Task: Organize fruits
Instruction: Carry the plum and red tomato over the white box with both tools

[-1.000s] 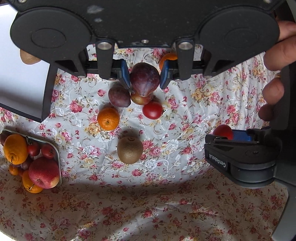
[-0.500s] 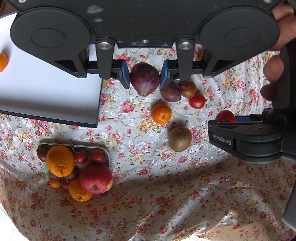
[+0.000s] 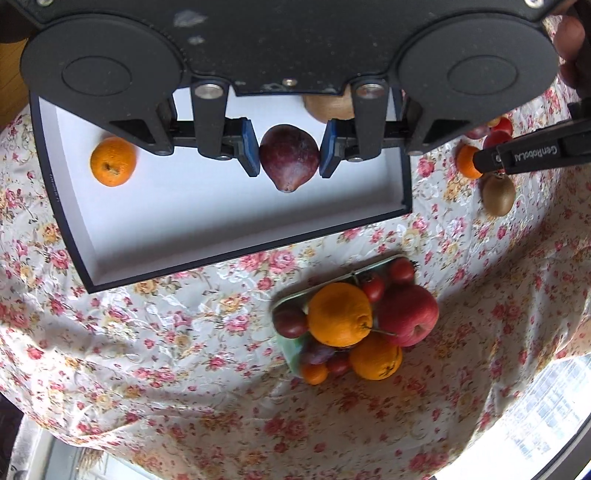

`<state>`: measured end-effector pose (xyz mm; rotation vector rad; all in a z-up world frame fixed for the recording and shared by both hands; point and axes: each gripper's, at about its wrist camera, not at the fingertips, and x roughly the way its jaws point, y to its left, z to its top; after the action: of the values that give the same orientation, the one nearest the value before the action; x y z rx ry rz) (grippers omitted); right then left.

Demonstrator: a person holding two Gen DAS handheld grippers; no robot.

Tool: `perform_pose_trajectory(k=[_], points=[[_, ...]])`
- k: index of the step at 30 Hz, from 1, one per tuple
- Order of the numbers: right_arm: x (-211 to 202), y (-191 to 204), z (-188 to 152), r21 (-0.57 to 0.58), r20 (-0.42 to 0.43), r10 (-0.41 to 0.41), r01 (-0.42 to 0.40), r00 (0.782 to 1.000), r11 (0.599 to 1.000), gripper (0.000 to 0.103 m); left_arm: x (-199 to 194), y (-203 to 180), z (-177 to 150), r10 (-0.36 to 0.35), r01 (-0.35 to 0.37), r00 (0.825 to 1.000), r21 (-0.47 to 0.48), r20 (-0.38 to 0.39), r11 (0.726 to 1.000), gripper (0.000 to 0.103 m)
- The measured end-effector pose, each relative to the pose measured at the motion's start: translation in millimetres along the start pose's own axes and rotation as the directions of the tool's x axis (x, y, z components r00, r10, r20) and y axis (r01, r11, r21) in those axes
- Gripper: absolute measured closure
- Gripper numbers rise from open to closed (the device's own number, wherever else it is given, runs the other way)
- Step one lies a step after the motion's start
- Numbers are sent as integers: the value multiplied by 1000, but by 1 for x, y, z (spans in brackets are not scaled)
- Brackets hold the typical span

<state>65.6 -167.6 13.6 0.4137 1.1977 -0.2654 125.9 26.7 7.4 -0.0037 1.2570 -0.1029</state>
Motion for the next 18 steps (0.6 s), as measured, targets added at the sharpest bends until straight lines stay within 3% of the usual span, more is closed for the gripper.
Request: perform_pose_trajectory(k=[9, 18], points=[[2, -62, -3, 110, -57, -65, 71, 996, 991, 66, 7, -59, -23, -5, 9, 1000, 142, -22, 990, 61], [3, -66, 3, 140, -60, -63, 71, 996, 988, 66, 16, -94, -50, -38, 57, 996, 242, -81, 969, 61]])
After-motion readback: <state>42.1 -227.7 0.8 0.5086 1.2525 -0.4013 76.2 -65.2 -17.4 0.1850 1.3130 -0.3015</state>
